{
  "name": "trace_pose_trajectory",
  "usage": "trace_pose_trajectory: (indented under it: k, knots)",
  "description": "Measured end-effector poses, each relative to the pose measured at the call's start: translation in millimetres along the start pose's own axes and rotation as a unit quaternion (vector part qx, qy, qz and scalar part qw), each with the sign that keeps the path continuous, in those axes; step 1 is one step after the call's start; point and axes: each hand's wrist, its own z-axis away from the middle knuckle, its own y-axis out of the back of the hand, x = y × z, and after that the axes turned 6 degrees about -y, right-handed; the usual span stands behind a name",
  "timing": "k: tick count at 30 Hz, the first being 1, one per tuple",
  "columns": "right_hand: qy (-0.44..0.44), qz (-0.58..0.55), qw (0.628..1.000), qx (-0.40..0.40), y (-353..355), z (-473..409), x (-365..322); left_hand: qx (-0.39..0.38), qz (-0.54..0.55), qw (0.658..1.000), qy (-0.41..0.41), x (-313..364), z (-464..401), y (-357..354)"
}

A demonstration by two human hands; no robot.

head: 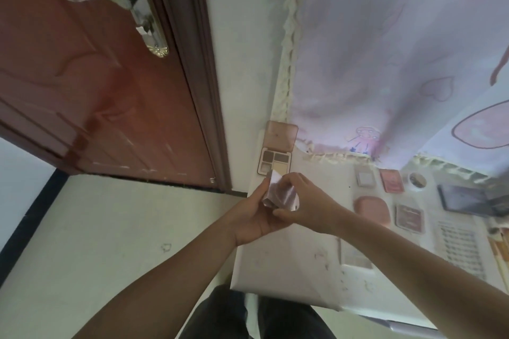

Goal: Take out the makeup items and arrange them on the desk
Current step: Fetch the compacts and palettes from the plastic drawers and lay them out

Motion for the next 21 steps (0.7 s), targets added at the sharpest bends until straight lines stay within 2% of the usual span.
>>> trace_pose_trajectory:
  k: [4,13,15,18,21]
  knots:
    - [0.007,-0.030,0.999,0.007,4,-4,-7,-0.010,-0.022,1.000,-0.008,0,-3,-2]
    - [0.019,-0.070,0.997,0.032,2,-4,6,-0.012,-0.055,0.998,0.031,6,-6,6]
    - [0.010,-0.091,0.996,0.020,5,-3,9,-0.006,-0.040,0.998,0.042,7,-4,9]
    - [-0.008,-0.132,0.990,-0.038,17,-8,8,-0.011,-0.024,0.998,0.064,6,-1,8]
    - [-0.060,-0.223,0.970,-0.072,31,-19,7,-0.004,0.032,0.996,0.086,2,0,12]
